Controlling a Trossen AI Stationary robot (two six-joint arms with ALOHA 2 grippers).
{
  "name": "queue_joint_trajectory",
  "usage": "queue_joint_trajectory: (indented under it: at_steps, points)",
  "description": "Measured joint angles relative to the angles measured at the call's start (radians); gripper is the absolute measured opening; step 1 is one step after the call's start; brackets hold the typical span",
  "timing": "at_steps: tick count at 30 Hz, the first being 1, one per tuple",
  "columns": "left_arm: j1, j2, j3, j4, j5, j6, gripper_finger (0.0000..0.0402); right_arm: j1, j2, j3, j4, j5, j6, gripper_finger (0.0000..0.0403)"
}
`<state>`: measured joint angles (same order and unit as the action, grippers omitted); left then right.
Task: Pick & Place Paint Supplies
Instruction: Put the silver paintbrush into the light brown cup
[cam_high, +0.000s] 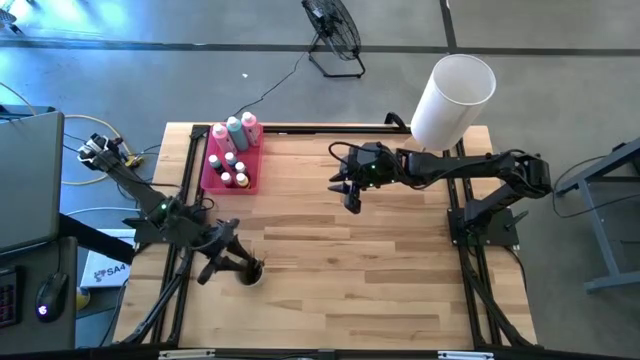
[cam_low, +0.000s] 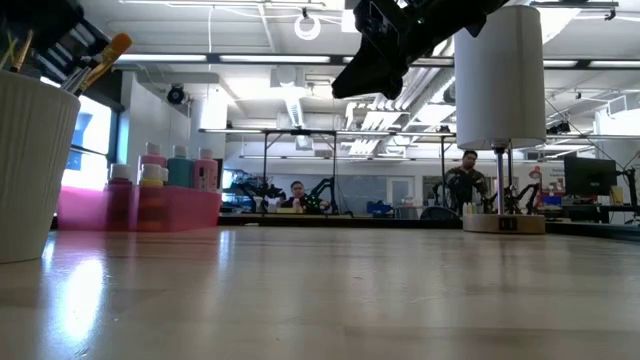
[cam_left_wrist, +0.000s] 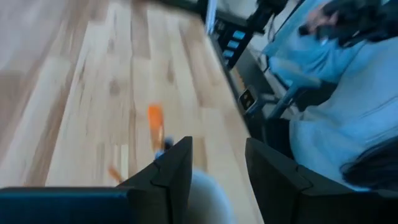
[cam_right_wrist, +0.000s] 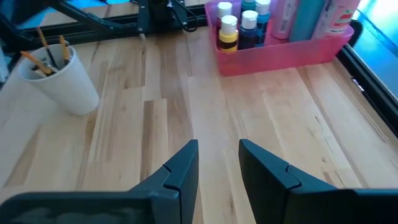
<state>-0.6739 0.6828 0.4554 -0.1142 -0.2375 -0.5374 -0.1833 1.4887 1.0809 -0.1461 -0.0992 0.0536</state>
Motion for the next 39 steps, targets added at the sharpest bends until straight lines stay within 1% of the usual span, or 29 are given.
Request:
queue_joint_trajectory:
  at_steps: [4,7,10,11,14,19,21,24,27,30,33,35,39]
  points:
    - [0.000,-0.041,0.057,-0.041,-0.011,0.061,0.0148,0.000,0.000,0.000,0.003,-0.012,-0.003,0.0109]
    - [0.000,-0.065,0.107,-0.102,-0.112,0.104,0.0148,0.000,0.000,0.000,0.004,-0.018,0.001,0.0109]
    - [0.000,-0.079,0.143,-0.154,-0.257,0.164,0.0148,0.000,0.000,0.000,0.004,-0.088,0.002,0.0109]
    - [0.000,-0.082,0.148,-0.156,-0.287,0.183,0.0148,0.000,0.000,0.000,0.004,-0.118,0.002,0.0109]
    - [0.000,-0.086,0.151,-0.159,-0.339,0.253,0.0148,0.002,0.000,0.000,0.004,-0.192,-0.003,0.0109]
    - [0.001,-0.082,0.151,-0.159,-0.419,0.272,0.0147,0.009,0.000,0.000,0.004,-0.184,-0.026,0.0109]
    - [0.001,-0.082,0.151,-0.159,-0.423,0.274,0.0141,0.011,0.000,0.000,0.004,-0.185,-0.037,0.0109]
    - [0.001,-0.083,0.151,-0.159,-0.425,0.274,0.0120,0.016,0.000,0.000,0.004,-0.188,-0.055,0.0109]
    - [0.002,-0.083,0.151,-0.159,-0.428,0.279,0.0091,0.020,0.000,0.000,0.004,-0.183,-0.058,0.0109]
    - [0.045,-0.082,0.151,-0.160,-0.412,0.295,0.0058,0.020,0.000,0.000,-0.004,-0.186,-0.058,0.0109]
    - [0.124,-0.077,0.151,-0.174,-0.352,0.298,0.0026,0.020,0.000,0.000,-0.015,-0.188,-0.058,0.0109]
    - [0.188,-0.075,0.151,-0.184,-0.296,0.298,0.0008,0.020,0.000,0.000,-0.020,-0.188,-0.059,0.0109]
    - [0.322,-0.058,0.151,-0.179,-0.143,0.315,0.0007,0.020,0.000,0.000,-0.026,-0.188,-0.077,0.0109]
